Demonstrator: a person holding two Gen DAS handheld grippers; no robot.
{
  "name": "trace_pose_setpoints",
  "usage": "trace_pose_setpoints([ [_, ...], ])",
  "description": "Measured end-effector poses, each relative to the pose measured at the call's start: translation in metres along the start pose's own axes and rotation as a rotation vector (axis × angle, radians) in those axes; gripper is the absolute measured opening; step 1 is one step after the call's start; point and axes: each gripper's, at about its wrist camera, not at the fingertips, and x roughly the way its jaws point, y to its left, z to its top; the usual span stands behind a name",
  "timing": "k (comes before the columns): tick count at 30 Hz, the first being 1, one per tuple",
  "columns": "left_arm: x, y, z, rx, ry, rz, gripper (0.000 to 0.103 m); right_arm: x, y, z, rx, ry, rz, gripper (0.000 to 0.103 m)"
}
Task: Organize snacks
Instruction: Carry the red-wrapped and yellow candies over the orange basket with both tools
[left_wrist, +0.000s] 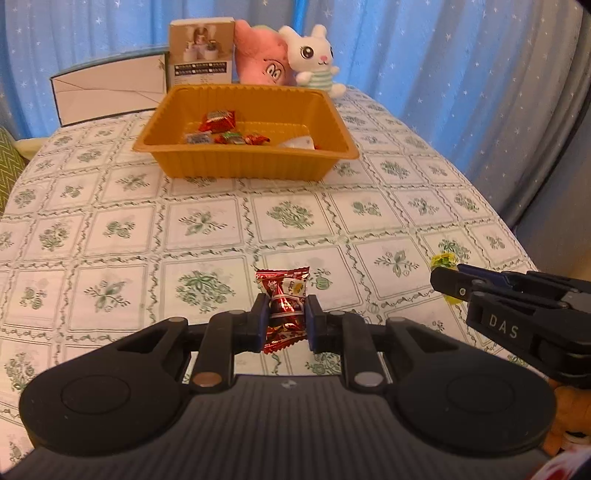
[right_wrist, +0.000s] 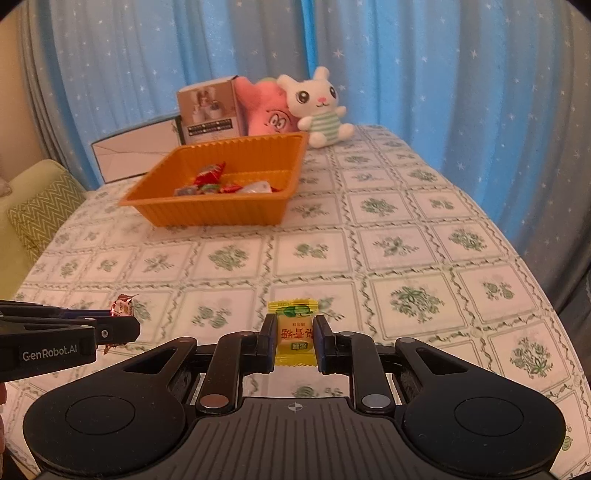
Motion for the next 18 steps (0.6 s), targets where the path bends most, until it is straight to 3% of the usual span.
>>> trace_pose_setpoints([
  [18,-0.033,0.016,0.008,-0.029,-0.061,0.008,0.018,-0.014,0.028,0.019,-0.05,-0.035,0.04,0.021],
])
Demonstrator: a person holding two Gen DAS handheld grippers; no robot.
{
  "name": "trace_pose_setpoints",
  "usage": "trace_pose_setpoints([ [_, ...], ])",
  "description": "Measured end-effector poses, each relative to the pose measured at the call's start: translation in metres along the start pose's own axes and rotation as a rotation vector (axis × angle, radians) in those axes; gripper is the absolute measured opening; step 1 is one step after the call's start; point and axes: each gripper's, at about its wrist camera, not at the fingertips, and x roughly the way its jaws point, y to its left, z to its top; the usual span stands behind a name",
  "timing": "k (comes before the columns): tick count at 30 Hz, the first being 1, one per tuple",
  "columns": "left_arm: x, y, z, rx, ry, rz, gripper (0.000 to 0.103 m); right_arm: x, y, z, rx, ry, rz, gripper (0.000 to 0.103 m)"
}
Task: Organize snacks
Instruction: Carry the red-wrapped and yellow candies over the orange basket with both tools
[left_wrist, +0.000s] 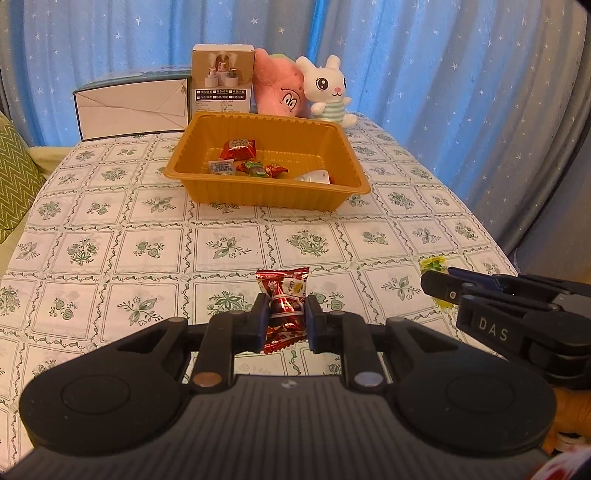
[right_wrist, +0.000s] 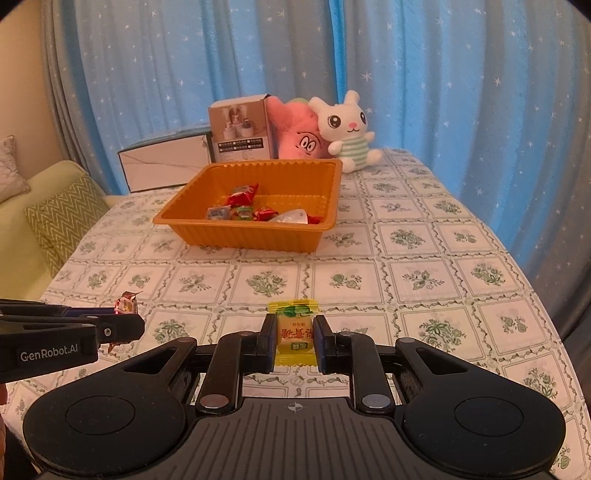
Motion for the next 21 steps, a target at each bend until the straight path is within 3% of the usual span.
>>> trace_pose_setpoints([
  [21,0.007,-0.004,0.021,0.038,-0.008,-0.002,0.018,0.01,-0.007,0.016,0.002,-0.007,0.002,0.021],
])
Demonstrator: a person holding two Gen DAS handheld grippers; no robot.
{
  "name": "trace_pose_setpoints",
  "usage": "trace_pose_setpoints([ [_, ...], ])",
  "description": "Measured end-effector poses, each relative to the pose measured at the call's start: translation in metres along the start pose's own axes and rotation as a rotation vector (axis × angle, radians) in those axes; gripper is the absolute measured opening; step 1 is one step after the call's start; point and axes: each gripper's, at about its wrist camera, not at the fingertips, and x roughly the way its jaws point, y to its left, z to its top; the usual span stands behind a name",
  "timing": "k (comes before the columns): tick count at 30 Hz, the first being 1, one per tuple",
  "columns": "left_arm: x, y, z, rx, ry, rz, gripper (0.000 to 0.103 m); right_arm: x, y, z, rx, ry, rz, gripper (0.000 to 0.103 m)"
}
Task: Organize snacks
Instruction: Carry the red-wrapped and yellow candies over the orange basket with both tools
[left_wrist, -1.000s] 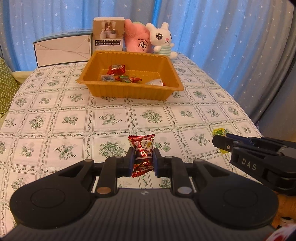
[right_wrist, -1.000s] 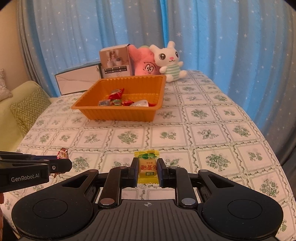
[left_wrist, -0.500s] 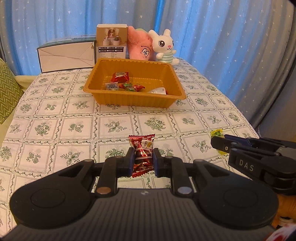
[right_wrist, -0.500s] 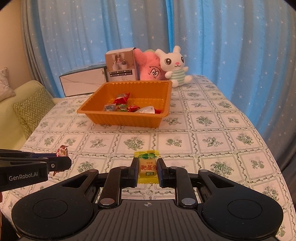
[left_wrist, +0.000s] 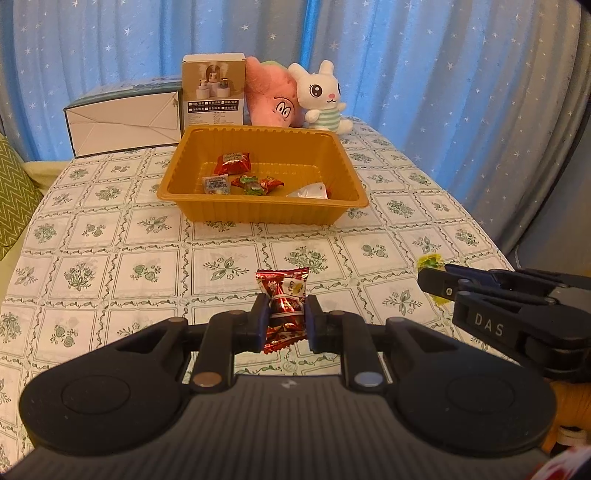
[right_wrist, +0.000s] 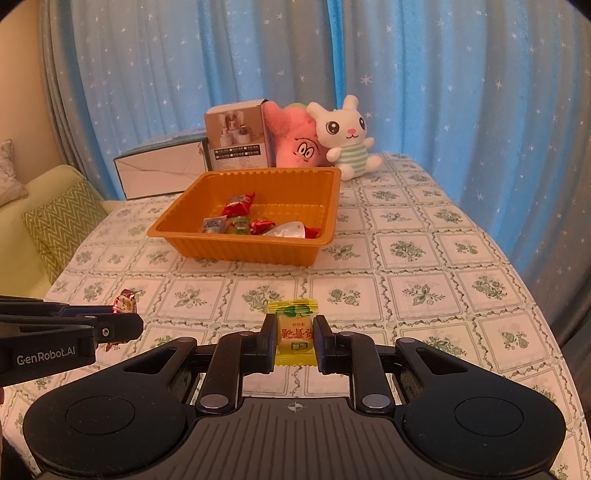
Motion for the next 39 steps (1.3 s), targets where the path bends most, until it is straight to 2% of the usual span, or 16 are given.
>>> trace_pose_setpoints([
  [10,0.01,0.006,0.023,0.026,-0.021,0.008,0.018,0.016,0.0,0.028,-0.021,-0.018,0.012,0.021],
  [26,0.026,0.021,0.095,0.052,-0.084,-0.015,0.018,0.055,0.009,0.095,-0.025,-0.03,0.048,0.021],
  [39,0.07,0.046,0.147,0.003,-0.056,-0.03,0.018,0.102,-0.001,0.14,-0.005,0.011,0.055,0.021],
])
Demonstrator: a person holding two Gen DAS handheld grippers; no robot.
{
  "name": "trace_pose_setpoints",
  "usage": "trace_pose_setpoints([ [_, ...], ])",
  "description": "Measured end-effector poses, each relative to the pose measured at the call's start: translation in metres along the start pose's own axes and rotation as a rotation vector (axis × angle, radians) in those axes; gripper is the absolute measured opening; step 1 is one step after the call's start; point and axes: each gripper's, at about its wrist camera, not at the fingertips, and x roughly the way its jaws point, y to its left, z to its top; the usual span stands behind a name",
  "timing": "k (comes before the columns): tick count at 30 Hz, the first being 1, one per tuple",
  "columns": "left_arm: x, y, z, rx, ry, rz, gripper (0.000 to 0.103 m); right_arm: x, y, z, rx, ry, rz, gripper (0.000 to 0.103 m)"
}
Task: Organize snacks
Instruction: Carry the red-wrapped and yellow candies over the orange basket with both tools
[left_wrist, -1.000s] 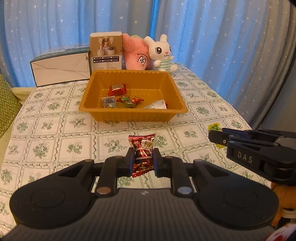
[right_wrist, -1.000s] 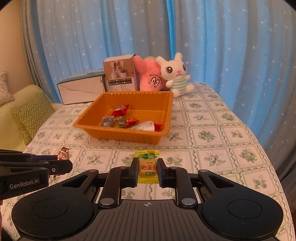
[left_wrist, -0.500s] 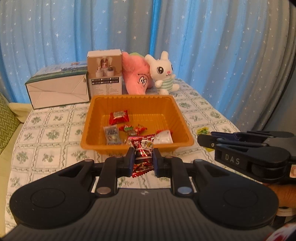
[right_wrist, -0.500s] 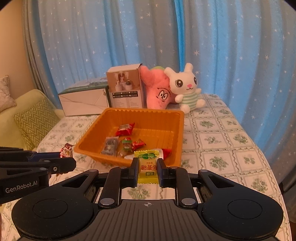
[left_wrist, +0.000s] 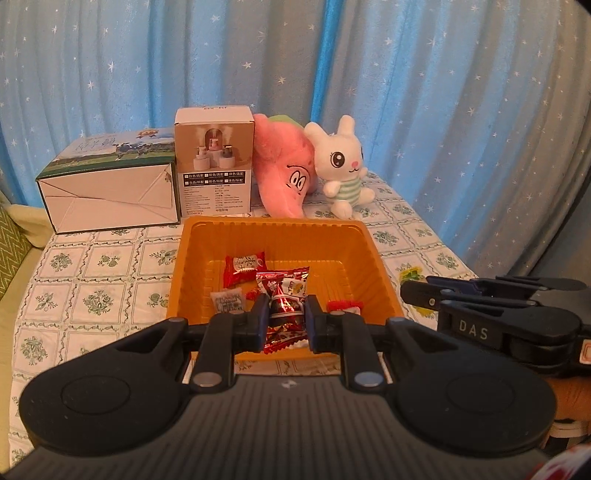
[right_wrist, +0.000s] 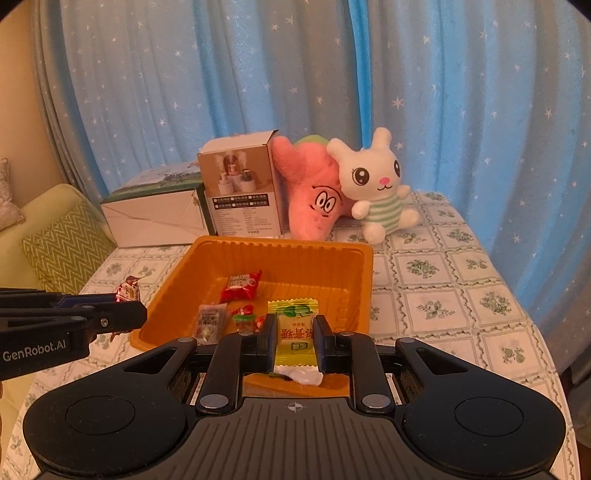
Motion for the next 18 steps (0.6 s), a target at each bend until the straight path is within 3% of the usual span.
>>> trace_pose_setpoints([
  [8,0.028,0.014,0.025,0.0,0.023,0.012,0.018,0.033,-0.003,0.024,0.001,0.048,0.003,0.021],
  [18,0.067,0.024,0.028,0.022,0.087,0.024,0.018,0.071,-0.006,0.034,0.019,0.107,0.01,0.021],
])
